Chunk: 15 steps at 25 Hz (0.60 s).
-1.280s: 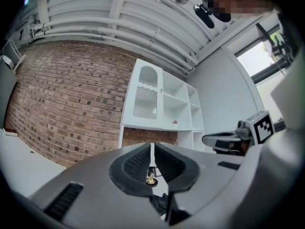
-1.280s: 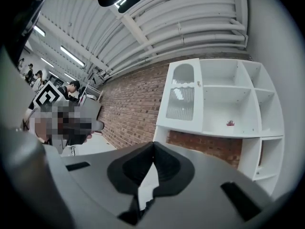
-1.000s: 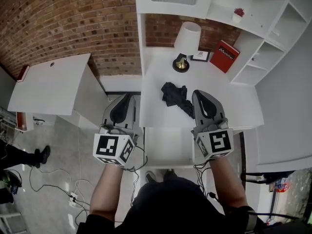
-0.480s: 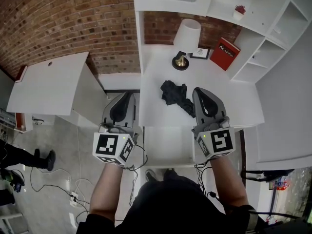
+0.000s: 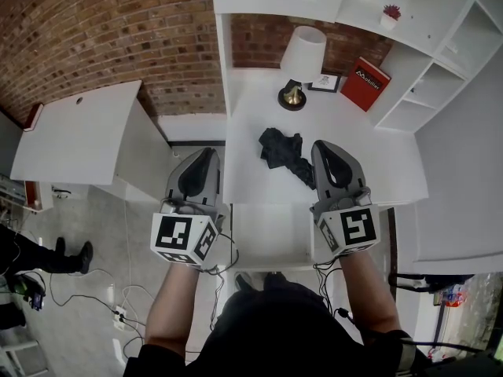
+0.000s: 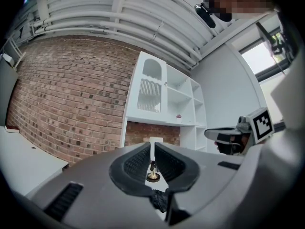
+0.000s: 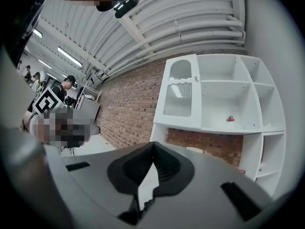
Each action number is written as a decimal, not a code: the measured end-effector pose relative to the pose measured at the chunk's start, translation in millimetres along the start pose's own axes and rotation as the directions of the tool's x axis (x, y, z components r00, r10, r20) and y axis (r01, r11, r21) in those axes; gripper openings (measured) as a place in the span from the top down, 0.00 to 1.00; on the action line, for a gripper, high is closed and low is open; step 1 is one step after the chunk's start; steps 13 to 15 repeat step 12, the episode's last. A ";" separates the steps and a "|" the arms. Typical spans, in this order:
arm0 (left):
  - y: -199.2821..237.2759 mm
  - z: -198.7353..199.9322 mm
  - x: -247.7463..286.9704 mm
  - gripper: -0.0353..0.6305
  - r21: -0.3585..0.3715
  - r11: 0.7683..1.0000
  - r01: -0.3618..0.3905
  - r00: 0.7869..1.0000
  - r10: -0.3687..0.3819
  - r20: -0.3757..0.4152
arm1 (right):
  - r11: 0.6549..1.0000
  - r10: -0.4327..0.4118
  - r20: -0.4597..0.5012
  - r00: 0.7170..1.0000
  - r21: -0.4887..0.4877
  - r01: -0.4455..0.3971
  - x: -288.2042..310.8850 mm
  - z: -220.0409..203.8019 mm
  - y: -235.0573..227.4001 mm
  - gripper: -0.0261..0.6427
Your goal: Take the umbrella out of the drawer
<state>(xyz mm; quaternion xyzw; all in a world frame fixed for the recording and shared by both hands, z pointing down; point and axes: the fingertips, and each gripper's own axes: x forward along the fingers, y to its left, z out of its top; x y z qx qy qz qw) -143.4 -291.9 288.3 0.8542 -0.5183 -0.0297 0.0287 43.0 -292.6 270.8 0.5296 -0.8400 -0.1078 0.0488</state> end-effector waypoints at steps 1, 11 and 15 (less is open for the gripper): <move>0.4 -0.9 1.3 0.91 -0.001 1.000 -0.001 1.000 0.001 -0.003 | 1.000 0.000 -0.003 1.000 0.002 0.000 1.1 -1.4 -0.7 0.96; -2.0 -10.4 22.3 0.91 -0.004 1.000 -0.005 1.000 0.005 -0.022 | 1.000 0.003 -0.012 1.000 0.019 -0.003 11.8 -15.1 -16.0 0.96; -2.6 -11.2 24.5 0.91 -0.004 1.000 -0.005 1.000 0.005 -0.023 | 1.000 0.002 -0.014 1.000 0.020 -0.002 12.6 -16.6 -17.8 0.96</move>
